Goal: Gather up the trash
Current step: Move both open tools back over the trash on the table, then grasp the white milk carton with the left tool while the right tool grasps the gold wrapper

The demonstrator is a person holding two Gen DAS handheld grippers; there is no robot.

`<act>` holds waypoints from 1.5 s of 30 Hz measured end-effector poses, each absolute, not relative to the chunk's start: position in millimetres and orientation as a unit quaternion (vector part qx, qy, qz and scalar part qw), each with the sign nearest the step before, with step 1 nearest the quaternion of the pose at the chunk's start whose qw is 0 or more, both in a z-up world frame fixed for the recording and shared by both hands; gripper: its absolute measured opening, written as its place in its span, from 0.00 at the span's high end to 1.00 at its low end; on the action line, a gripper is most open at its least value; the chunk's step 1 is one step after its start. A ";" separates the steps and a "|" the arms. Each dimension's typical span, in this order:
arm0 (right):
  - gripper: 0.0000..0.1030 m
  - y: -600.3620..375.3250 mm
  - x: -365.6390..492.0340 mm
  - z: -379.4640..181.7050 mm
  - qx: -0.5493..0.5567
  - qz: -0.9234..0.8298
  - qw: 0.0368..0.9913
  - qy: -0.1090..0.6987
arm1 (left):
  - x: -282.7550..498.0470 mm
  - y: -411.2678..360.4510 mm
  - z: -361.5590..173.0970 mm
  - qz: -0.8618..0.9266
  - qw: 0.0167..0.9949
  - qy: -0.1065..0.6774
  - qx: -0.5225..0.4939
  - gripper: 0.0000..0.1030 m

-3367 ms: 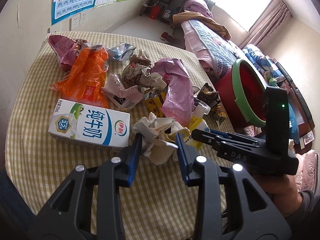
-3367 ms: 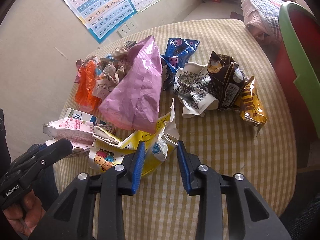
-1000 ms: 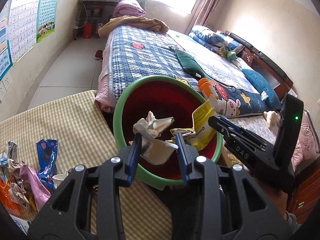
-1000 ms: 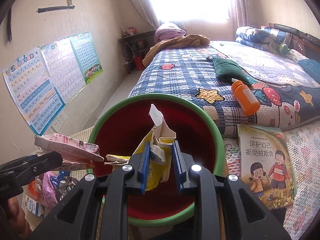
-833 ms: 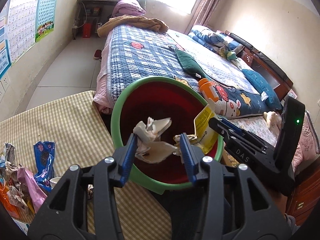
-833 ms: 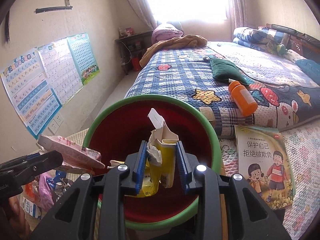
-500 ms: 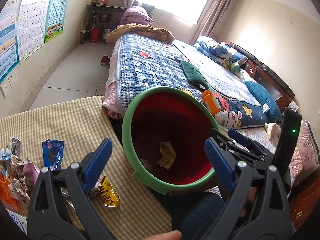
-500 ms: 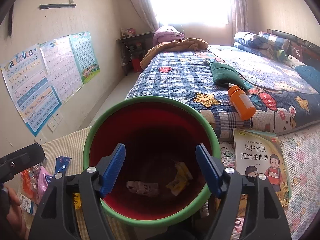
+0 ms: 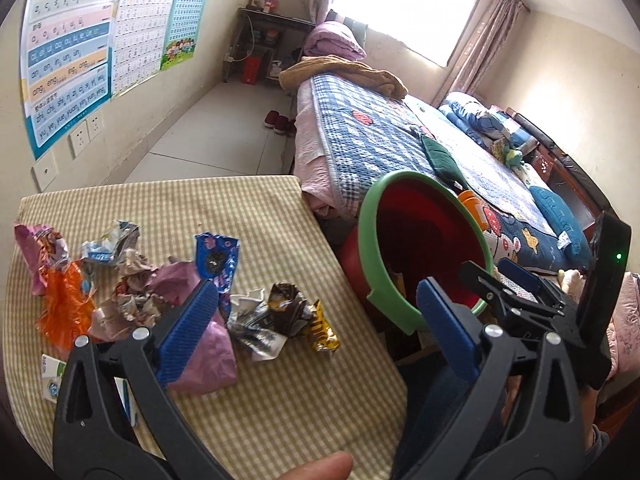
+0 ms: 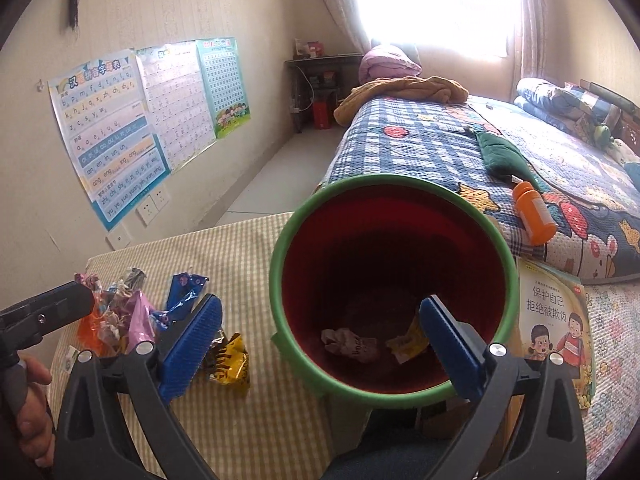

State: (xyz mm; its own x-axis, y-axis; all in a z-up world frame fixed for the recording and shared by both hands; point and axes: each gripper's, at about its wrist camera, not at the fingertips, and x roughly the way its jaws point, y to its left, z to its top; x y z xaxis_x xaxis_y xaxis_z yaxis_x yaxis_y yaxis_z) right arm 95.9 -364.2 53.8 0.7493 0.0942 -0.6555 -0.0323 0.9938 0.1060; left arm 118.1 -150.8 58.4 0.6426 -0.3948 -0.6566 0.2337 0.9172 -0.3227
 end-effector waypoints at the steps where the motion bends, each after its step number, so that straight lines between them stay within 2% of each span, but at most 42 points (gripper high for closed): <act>1: 0.07 -355.8 94.9 53.2 0.040 0.042 0.933 0.355 | 113.2 -142.0 57.3 -0.167 0.901 0.386 -0.107 0.05; 22: 0.07 -242.1 90.9 15.8 -0.016 0.138 0.898 0.418 | 52.8 5.0 15.3 -0.007 0.890 0.427 -0.159 0.05; 35: 0.07 -228.6 98.9 -5.3 -0.031 0.147 0.883 0.445 | 56.2 18.9 -41.3 0.019 0.839 0.506 -0.198 0.05; 45: 0.07 -224.4 112.4 -20.6 -0.038 0.147 0.874 0.462 | 81.3 33.8 -66.7 0.051 0.800 0.524 -0.288 0.06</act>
State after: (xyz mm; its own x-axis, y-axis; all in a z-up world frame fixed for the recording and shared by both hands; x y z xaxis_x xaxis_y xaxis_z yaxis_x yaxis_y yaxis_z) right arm 112.4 -224.4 -20.6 0.5296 0.2225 -0.8185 -0.2927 0.9537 0.0698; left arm 81.3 33.8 -66.7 0.4460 -0.2197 -0.8676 -0.3829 0.8293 -0.4069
